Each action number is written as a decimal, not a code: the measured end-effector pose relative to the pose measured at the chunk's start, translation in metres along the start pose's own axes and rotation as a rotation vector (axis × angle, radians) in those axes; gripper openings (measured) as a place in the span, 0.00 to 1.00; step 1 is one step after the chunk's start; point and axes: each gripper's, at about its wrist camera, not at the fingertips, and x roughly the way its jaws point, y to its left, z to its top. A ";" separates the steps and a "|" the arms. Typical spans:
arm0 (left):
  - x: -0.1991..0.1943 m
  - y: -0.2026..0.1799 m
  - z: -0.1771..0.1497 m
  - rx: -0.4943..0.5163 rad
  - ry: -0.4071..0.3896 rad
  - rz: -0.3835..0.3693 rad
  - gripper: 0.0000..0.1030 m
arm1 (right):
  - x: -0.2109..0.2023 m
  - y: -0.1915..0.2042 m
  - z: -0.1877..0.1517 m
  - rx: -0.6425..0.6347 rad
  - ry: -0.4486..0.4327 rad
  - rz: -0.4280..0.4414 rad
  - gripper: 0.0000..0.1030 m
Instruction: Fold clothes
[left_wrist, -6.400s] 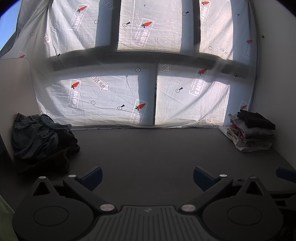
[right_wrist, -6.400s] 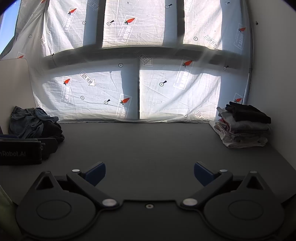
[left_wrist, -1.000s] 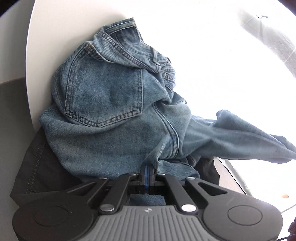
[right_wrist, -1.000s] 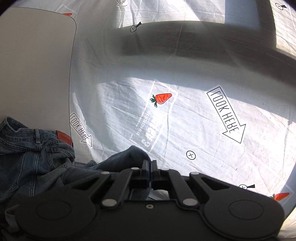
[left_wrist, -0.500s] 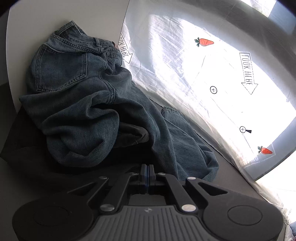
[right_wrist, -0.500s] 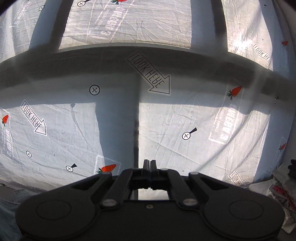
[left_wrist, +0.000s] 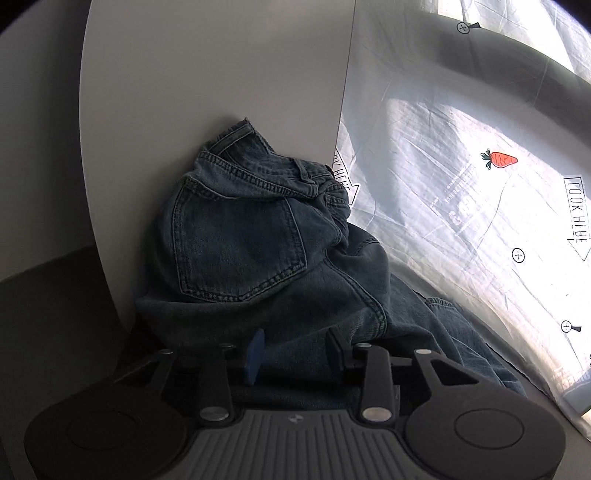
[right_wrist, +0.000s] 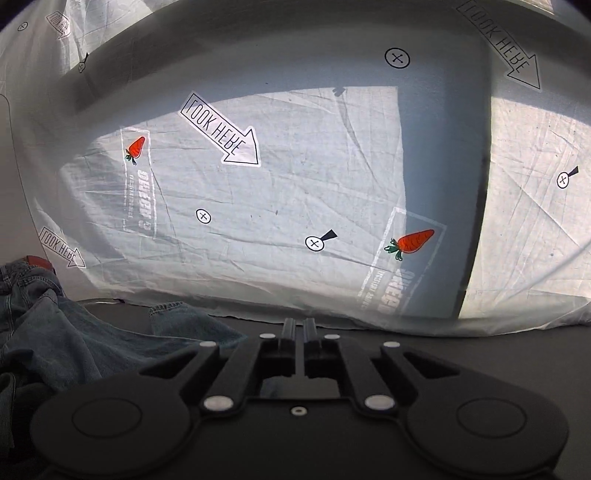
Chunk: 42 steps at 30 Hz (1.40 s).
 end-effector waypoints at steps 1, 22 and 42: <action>0.010 0.010 0.007 -0.003 -0.004 0.020 0.45 | 0.013 0.022 0.004 -0.005 0.014 0.045 0.09; 0.086 0.093 0.065 -0.233 -0.078 0.013 0.65 | 0.228 0.302 0.042 0.112 0.341 0.798 0.44; 0.036 0.061 0.078 -0.105 -0.217 -0.068 0.10 | 0.163 0.264 0.063 0.042 0.098 0.774 0.04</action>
